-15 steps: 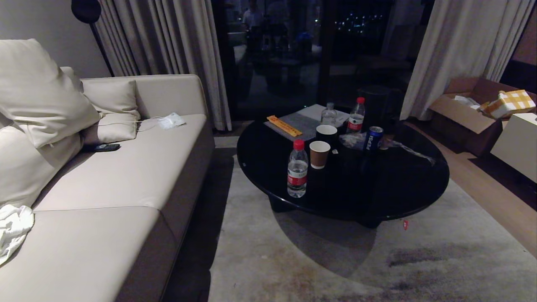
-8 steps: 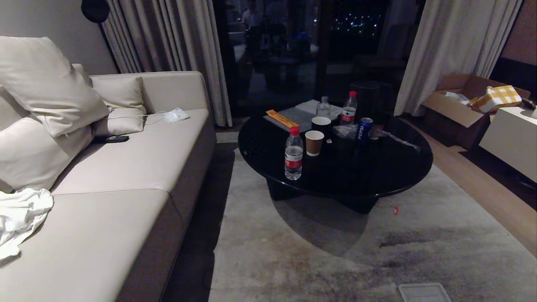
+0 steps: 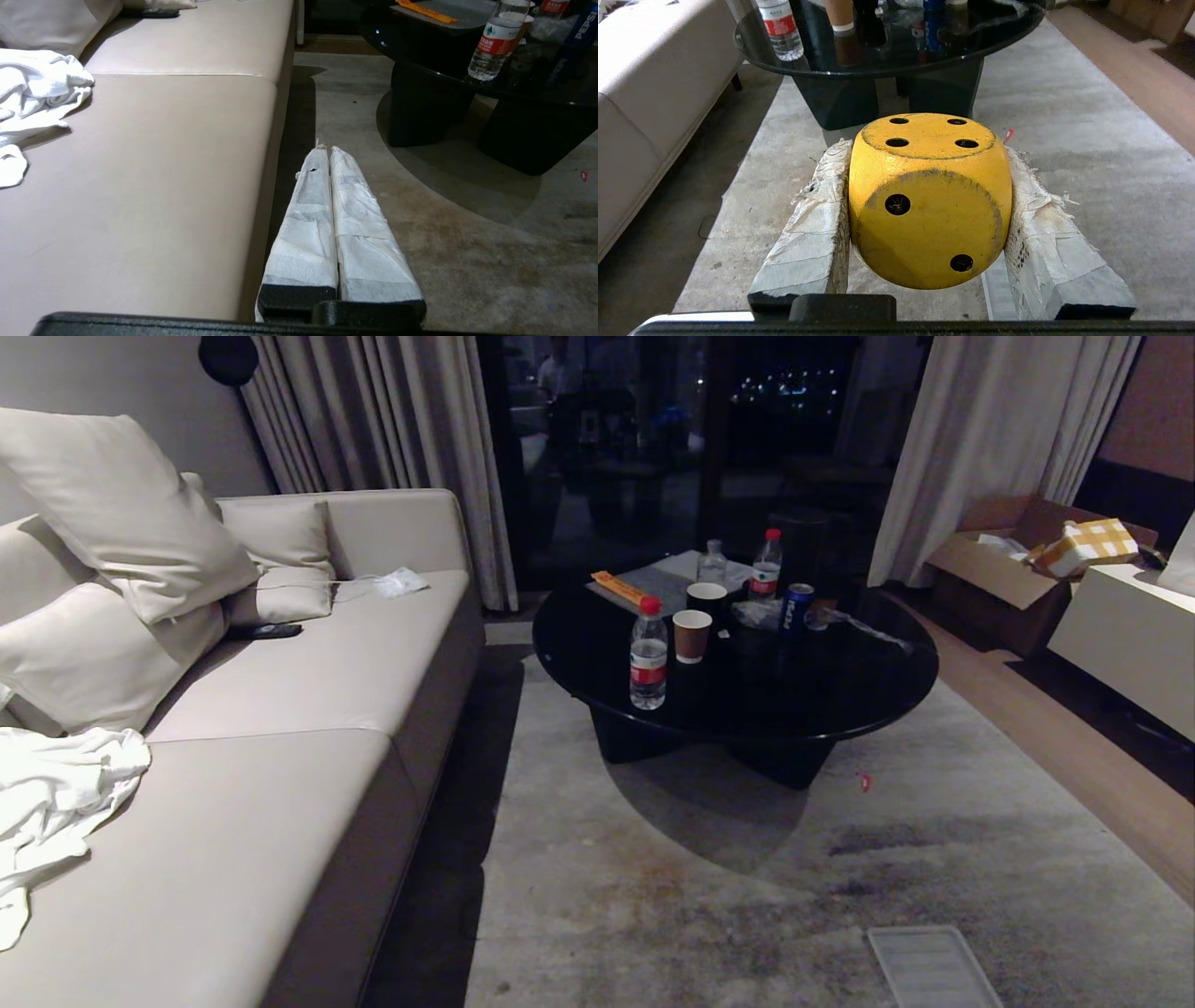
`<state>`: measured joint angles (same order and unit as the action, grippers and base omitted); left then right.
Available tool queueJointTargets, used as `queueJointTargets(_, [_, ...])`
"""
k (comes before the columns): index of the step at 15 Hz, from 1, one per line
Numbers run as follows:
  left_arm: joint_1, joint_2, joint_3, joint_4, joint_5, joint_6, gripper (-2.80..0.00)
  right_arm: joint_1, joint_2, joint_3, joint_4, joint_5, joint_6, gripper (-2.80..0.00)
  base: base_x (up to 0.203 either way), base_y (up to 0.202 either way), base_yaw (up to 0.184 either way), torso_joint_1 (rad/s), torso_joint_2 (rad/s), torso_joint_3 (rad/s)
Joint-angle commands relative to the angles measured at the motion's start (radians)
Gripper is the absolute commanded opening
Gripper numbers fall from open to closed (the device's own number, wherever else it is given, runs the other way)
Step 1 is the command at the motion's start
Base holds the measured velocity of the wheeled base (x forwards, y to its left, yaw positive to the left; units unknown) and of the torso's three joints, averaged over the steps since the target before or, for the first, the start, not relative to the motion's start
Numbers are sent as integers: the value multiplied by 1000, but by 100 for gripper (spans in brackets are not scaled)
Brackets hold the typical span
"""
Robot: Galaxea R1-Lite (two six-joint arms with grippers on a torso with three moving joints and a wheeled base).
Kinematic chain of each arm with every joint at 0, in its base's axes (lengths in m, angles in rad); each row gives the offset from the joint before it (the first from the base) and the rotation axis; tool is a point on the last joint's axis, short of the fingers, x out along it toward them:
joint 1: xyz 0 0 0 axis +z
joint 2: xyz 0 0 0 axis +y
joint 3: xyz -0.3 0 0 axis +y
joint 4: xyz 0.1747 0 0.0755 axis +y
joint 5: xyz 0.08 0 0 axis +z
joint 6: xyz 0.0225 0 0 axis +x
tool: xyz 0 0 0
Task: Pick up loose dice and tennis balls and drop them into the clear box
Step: Put the toys in the box
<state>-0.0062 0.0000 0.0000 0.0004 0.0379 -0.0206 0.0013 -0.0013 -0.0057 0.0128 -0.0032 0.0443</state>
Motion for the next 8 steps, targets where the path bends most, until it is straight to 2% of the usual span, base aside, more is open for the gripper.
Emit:
queueJointTargets(1, [0,2,2,0,0,-1,-280,0,1,0,1,0,0,-280,0,0,0,0,0,0])
queueJointTargets(5, [0,2,2,0,0,-1,-280,0,1,0,1,0,0,-280,1,3,-13,2,-1,1])
queueJointTargets(8, [0,2,2,0,0,1,-280,0,1,0,1,0,0,-280,5,3,-130,2,6,4])
